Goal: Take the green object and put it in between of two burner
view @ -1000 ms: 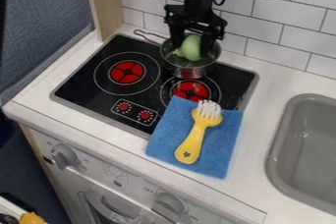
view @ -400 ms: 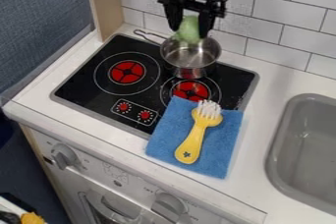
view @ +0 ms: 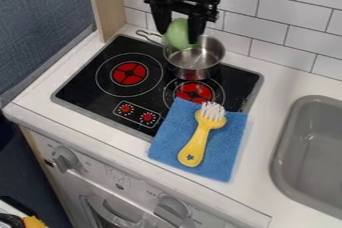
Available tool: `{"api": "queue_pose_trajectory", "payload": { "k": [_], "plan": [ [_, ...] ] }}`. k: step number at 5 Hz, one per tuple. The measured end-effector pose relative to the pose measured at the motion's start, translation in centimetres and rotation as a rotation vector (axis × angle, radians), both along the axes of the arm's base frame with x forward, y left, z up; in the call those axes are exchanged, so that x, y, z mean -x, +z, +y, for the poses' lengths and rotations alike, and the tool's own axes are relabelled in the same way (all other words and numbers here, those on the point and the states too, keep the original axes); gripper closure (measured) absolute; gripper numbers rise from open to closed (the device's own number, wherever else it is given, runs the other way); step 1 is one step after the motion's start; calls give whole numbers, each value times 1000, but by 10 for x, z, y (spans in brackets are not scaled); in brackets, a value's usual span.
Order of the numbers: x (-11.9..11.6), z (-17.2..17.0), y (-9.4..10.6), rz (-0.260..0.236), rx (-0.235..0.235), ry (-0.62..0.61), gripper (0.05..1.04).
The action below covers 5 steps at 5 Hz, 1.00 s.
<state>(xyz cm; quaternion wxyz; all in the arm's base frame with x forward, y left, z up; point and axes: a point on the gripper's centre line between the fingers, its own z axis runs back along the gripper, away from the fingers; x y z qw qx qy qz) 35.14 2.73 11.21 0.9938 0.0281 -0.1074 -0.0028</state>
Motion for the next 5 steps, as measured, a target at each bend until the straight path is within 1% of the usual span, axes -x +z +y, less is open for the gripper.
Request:
{"api": "queue_pose_trajectory", "payload": {
  "k": [1, 2, 3, 4, 5],
  "plan": [
    [34, 19, 0, 31, -8, 41, 336],
    [58, 23, -17, 90, -15, 56, 336],
    [65, 25, -32, 117, -25, 61, 336],
    [63, 29, -52, 155, -46, 67, 336],
    [59, 32, -74, 210, -51, 59, 336]
  ]
}}
